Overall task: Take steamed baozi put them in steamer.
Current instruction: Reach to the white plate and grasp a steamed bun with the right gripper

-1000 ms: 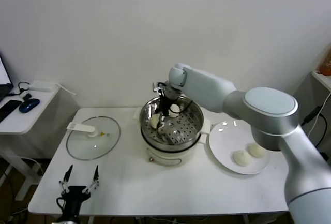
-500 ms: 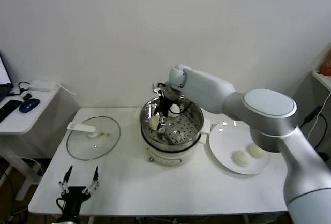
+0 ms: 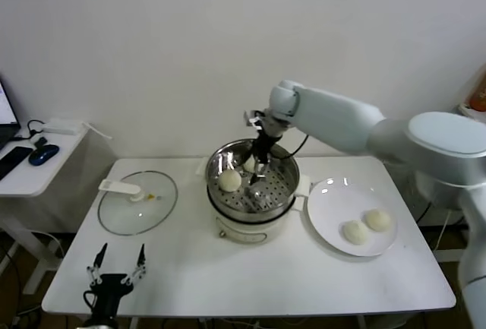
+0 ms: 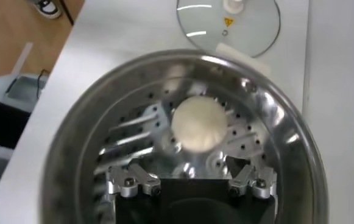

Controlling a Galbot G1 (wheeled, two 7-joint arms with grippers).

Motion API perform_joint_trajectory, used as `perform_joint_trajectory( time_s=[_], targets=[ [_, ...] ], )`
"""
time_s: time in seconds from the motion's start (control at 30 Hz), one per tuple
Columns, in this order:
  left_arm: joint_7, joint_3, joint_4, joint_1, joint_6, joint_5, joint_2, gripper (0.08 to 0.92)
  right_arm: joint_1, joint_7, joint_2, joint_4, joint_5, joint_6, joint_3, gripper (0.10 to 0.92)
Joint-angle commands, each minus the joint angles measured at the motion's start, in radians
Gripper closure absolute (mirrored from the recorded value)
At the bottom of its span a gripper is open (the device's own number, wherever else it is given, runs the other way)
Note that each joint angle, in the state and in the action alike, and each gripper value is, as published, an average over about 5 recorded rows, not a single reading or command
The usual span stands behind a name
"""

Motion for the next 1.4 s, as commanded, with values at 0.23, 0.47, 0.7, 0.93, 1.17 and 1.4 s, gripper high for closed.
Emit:
perform_joint_trajectory(
  time_s=[0.23,0.47,0.7,0.93,1.17,1.4],
  targets=[
    [0.001,0.006,-0.01,-0.004,0.007,0.012,-0.004,0.177,0.118,-0.06,-0.487,0.337,-0.172,0.109,-0.055,0.203],
    [0.0,0.005,-0.009,0.003,0.005,0.012,-0.007,0.177,-0.01,-0.06,-0.619,0.362,-0.348,0.153,-0.017,0.203],
    [0.0,0.003,-0.013,0.006,0.006,0.017,-0.013,0.177,-0.195,-0.059,-0.675,0.316,-0.489,0.183,0.125,0.203],
    [-0.001,0.0,-0.012,0.022,-0.002,0.012,-0.015,0.177,-0.333,-0.049,-0.674,0.281,-0.556,0.189,0.23,0.203],
    [-0.002,-0.005,-0.012,0.028,-0.003,0.008,-0.016,0.177,-0.413,-0.031,-0.636,0.25,-0.592,0.187,0.279,0.203],
    [-0.003,-0.006,-0.011,0.032,-0.005,0.007,-0.017,0.177,-0.449,-0.012,-0.578,0.19,-0.618,0.187,0.31,0.203]
  ],
)
